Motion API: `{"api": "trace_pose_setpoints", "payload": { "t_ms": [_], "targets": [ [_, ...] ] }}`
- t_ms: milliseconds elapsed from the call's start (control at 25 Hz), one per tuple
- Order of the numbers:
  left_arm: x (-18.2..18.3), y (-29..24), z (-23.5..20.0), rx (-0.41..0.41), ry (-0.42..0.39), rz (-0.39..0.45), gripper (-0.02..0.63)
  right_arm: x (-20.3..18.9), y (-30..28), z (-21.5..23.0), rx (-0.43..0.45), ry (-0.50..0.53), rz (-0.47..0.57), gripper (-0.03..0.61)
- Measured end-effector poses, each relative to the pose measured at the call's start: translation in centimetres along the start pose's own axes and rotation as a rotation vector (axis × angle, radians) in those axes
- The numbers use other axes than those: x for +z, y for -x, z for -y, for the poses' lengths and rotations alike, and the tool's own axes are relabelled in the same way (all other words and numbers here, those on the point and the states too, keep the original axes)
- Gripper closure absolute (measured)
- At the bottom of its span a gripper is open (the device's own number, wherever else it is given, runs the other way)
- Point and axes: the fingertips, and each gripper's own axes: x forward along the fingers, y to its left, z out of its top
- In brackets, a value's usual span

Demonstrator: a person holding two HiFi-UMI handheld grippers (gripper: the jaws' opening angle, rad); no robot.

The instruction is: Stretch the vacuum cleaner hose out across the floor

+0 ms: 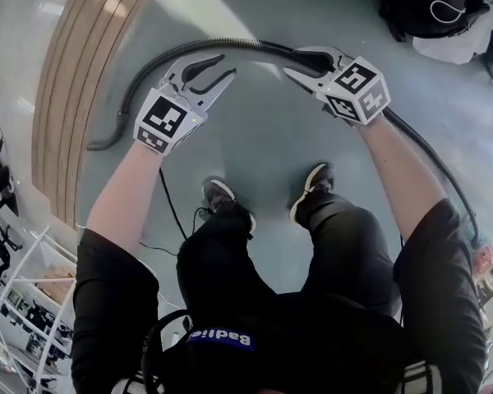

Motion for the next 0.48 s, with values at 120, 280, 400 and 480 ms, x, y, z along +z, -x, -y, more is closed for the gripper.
{"api": "trace_pose_setpoints", "payload": {
  "t_ms": [120, 280, 400, 480],
  "targets": [
    [2.2, 3.0, 0.7, 0.034, 0.072, 0.014, 0.480, 2.4, 3.0, -2.5, -0.007, -0.071, 0.048, 0.420],
    [6.0, 7.4, 4.7, 0.034, 0.147, 0.007, 0.486, 4.3, 8.4, -7.8, -0.008, -0.198, 0.096, 0.420],
    [11.0, 10.1, 8.4, 0.034, 0.178, 0.032, 0.488, 5.9, 13.3, -11.9, -0.012, -0.286, 0.128, 0.420],
    [14.9, 11.6, 10.8, 0.029, 0.191, 0.046, 0.488, 7.4, 16.3, -14.4, -0.026, -0.329, 0.152, 0.420]
  ]
}}
